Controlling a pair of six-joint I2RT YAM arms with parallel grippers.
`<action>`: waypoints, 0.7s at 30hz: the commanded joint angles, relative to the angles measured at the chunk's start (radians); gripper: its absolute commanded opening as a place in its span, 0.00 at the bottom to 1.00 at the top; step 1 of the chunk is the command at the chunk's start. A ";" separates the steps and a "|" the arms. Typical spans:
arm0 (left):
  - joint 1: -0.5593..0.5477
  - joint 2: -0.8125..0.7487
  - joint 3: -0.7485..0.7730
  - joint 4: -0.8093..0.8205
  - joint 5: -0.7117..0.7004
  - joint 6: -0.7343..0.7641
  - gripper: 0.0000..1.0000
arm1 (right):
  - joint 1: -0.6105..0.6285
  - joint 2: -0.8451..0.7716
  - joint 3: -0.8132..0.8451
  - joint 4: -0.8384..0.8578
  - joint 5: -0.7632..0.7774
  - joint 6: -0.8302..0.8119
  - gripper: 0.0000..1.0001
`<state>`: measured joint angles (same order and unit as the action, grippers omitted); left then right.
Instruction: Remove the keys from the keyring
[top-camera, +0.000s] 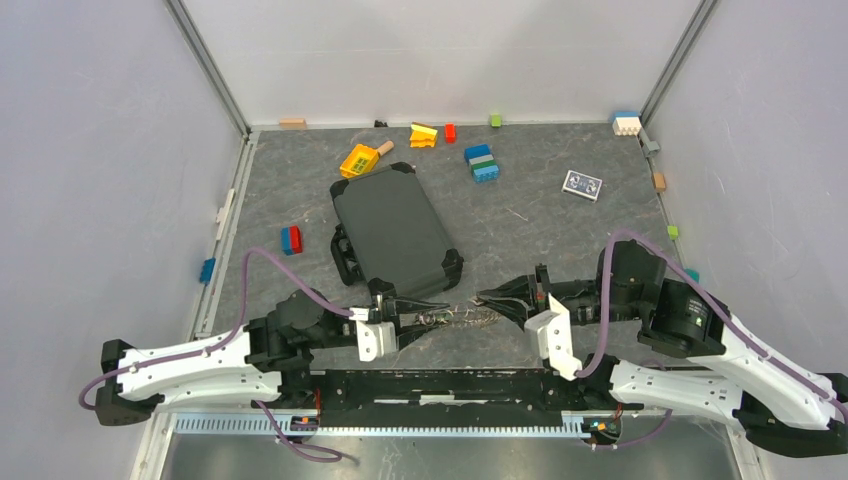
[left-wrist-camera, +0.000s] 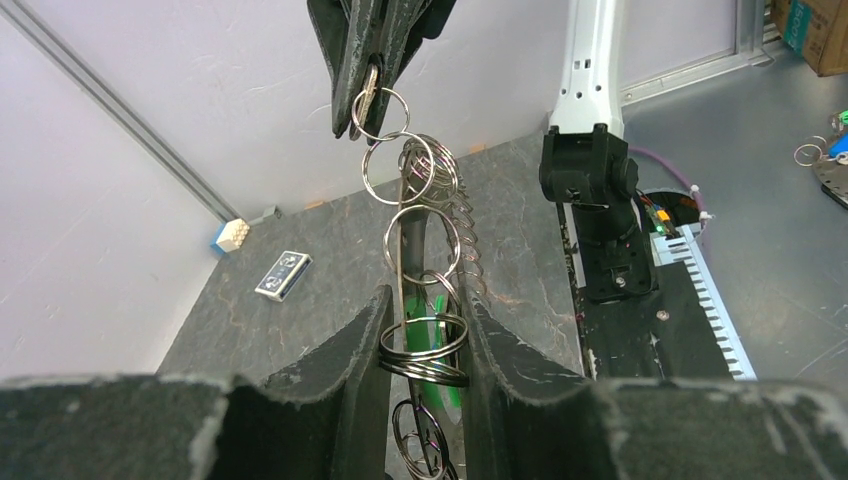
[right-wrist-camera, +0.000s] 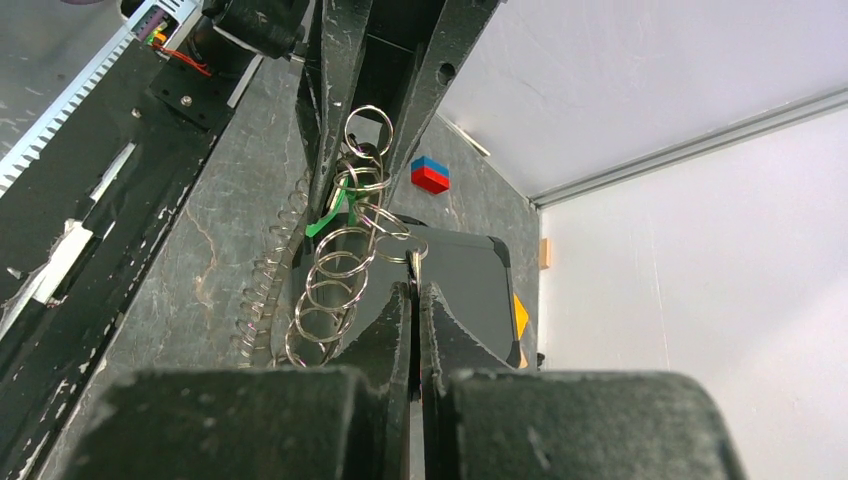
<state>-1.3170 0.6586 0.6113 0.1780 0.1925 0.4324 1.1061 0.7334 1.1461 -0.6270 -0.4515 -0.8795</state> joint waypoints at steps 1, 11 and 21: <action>0.001 -0.010 0.044 -0.031 0.026 0.050 0.02 | 0.002 -0.037 -0.005 0.104 -0.024 0.006 0.00; 0.001 0.033 0.048 -0.003 0.050 0.009 0.17 | 0.001 -0.034 -0.034 0.189 -0.035 0.002 0.00; 0.001 0.052 0.016 0.063 0.067 -0.046 0.38 | 0.001 -0.042 -0.035 0.195 -0.033 0.003 0.00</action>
<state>-1.3170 0.7147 0.6273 0.1764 0.2394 0.4297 1.1061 0.7139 1.0988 -0.5262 -0.4774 -0.8795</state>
